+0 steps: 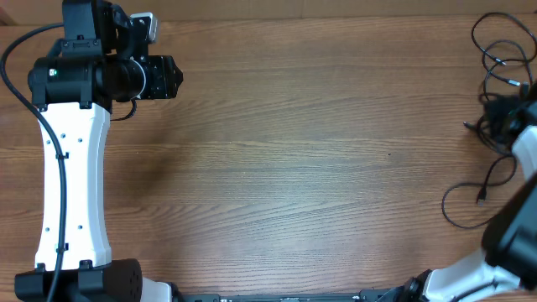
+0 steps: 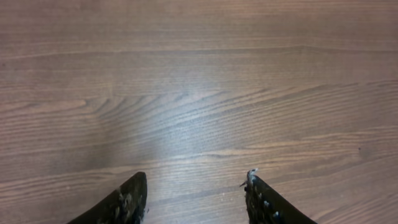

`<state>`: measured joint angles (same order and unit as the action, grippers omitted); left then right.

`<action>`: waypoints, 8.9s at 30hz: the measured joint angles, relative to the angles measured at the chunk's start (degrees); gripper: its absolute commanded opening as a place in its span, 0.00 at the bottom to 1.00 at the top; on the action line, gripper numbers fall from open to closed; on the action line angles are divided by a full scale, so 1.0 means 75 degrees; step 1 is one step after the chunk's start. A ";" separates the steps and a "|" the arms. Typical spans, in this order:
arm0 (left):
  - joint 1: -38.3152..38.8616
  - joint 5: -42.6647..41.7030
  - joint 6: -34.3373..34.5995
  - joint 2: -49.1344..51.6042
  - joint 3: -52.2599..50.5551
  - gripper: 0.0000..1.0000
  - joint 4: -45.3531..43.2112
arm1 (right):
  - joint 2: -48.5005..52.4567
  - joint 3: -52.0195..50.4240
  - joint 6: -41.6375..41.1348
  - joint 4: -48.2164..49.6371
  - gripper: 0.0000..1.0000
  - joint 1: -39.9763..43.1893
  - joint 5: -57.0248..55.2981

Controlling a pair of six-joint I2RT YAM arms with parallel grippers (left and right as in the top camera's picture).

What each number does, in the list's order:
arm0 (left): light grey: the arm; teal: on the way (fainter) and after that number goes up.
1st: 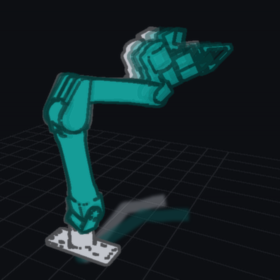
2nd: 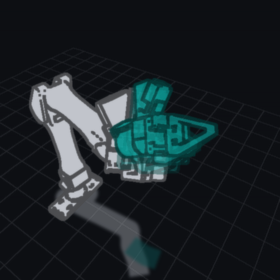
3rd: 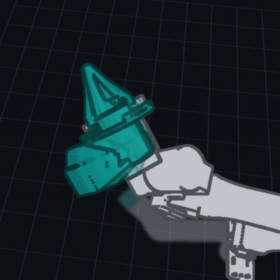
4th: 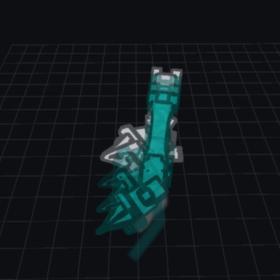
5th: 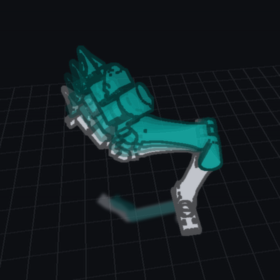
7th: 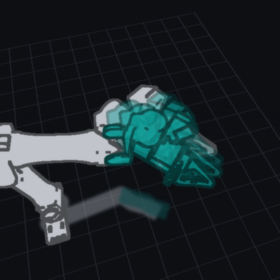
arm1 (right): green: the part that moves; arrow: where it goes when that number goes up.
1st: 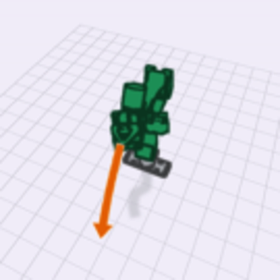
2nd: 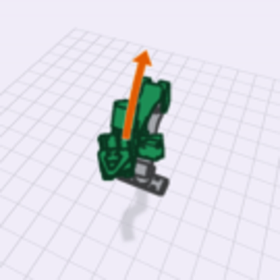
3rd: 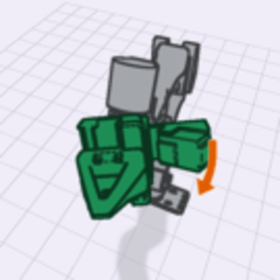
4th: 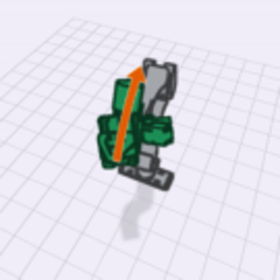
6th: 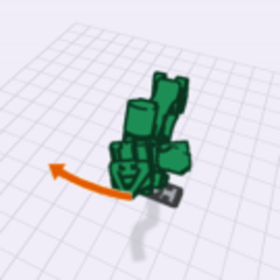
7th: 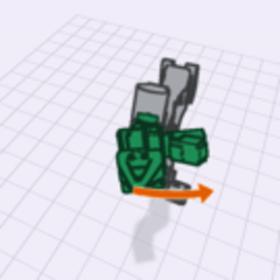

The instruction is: Untangle cables

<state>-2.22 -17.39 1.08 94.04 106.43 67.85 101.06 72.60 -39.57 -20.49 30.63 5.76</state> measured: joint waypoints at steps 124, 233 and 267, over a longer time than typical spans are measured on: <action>0.0000 0.0111 -0.1230 0.0012 -0.0003 0.55 0.0641 | -1.3388 -0.9256 0.4899 0.1329 1.00 -0.2745 -0.0589; 0.0539 0.0111 -0.1950 -0.2183 -0.4843 1.00 -0.4465 | -1.3362 -0.9256 0.4876 0.1338 1.00 -0.4552 -0.0600; 0.0227 0.0796 -0.2433 -1.1106 -1.4053 1.00 -0.8498 | -1.3362 -0.9256 0.4878 0.1329 1.00 -0.4555 -0.0600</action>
<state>-0.51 -11.42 -17.17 10.74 1.04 4.12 0.84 3.18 -2.98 -10.52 -3.53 1.26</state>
